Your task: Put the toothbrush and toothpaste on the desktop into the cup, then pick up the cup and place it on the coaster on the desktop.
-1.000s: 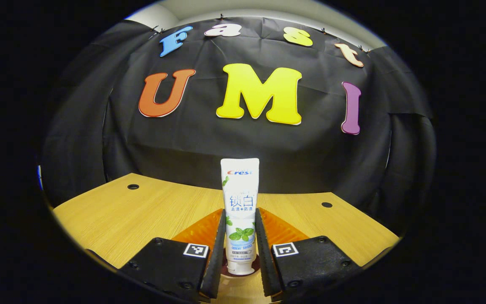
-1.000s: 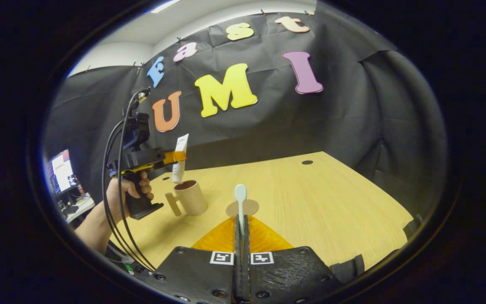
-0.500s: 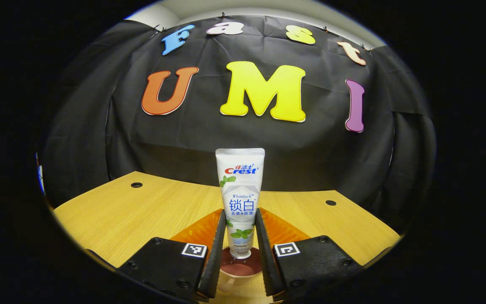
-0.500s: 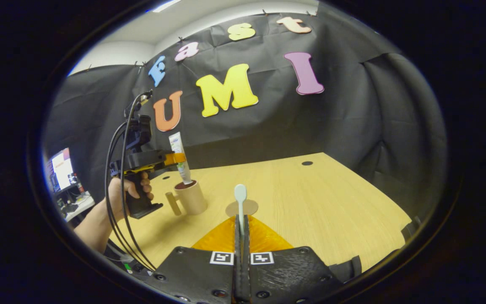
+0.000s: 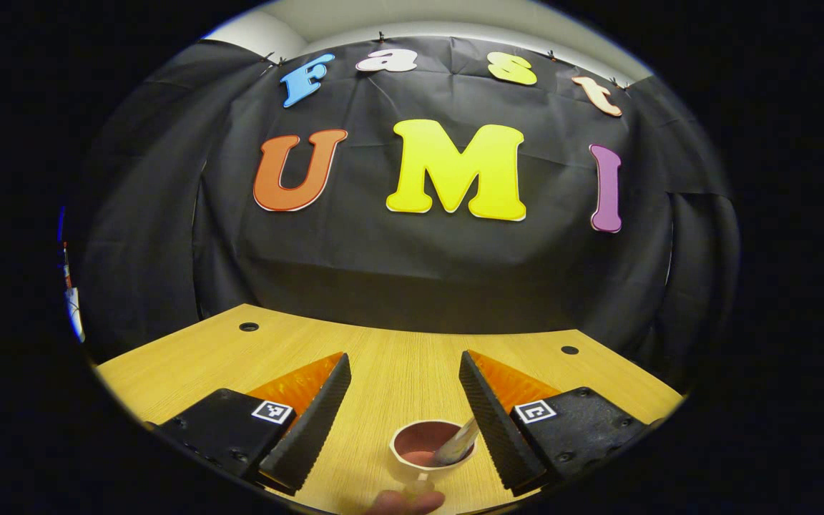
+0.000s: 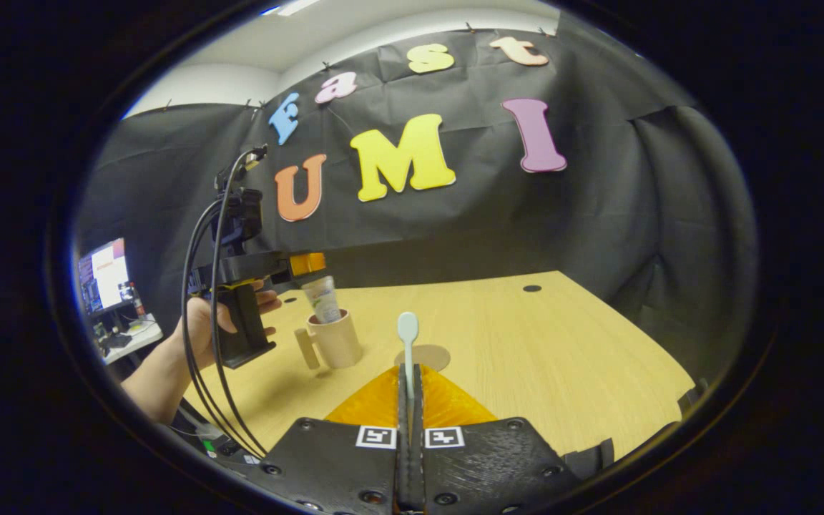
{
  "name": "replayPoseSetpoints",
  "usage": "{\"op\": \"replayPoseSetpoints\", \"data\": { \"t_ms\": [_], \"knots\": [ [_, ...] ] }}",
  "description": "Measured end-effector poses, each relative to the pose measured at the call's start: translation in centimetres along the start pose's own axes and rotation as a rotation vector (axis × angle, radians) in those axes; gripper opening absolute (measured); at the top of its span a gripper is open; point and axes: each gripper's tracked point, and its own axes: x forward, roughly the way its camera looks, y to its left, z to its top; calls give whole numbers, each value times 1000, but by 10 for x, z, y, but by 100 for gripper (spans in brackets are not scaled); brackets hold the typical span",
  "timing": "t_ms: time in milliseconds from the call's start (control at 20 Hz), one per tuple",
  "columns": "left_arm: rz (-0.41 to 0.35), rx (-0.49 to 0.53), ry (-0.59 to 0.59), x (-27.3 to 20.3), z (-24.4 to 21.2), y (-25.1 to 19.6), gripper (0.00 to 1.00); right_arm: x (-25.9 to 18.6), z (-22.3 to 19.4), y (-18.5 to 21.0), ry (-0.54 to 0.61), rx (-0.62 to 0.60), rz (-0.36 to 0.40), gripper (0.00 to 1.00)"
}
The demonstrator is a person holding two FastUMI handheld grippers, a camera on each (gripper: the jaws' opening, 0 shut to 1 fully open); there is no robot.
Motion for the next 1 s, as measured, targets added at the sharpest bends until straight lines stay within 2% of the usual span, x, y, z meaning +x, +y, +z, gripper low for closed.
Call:
{"op": "replayPoseSetpoints", "data": {
  "t_ms": [200,350,550,600,650,750,900,1000],
  "knots": [
    [1,-17,-3,-19,2,14,98,16,28,28,-63,-50,63,0],
    [23,-48,6,-41,-1,39,98,41,62,68,-147,-102,150,0],
    [60,-32,20,-55,-8,67,97,74,105,122,-258,-118,273,0],
    [67,-33,18,-59,-10,73,97,84,115,139,-289,-127,319,2],
    [71,-37,22,-62,-13,77,97,94,122,159,-319,-133,382,0],
    [79,-43,43,-67,-24,85,97,115,131,181,-365,-150,446,0],
    [97,-38,64,-70,-36,99,97,156,137,197,-401,-162,458,0],
    [100,-46,85,-73,-42,106,98,190,137,200,-400,-113,436,0]
  ]
}}
